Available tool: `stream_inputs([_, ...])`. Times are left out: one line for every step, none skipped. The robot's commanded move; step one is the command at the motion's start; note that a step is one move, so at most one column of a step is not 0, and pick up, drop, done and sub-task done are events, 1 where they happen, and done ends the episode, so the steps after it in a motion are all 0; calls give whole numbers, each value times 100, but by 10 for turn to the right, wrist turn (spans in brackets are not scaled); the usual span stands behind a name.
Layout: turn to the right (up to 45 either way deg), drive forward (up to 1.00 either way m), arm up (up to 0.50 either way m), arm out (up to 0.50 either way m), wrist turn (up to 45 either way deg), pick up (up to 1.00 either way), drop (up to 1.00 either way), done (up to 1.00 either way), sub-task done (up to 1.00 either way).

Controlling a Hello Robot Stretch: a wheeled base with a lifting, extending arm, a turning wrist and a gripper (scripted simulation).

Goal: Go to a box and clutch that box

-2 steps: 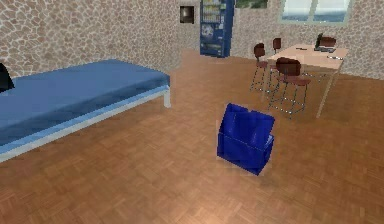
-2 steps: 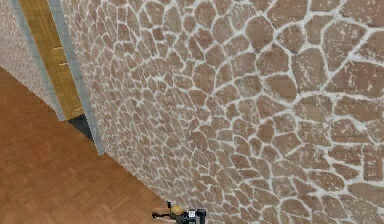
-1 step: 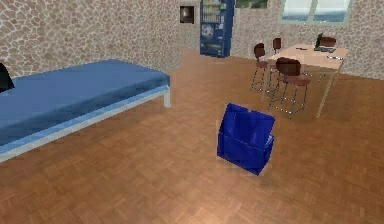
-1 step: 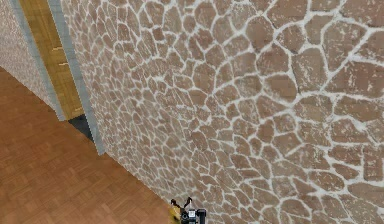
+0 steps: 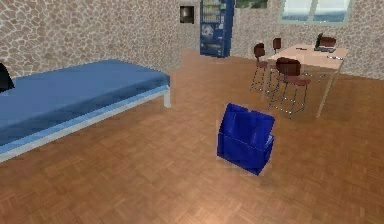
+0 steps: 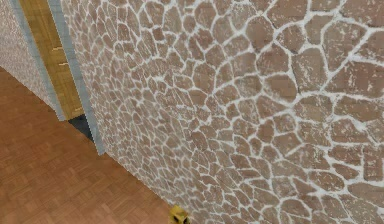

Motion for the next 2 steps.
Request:
stream_inputs([0,0,0,0,0,100,0,0,0])
stream_inputs([0,0,10,0,0,0,0,0,0])
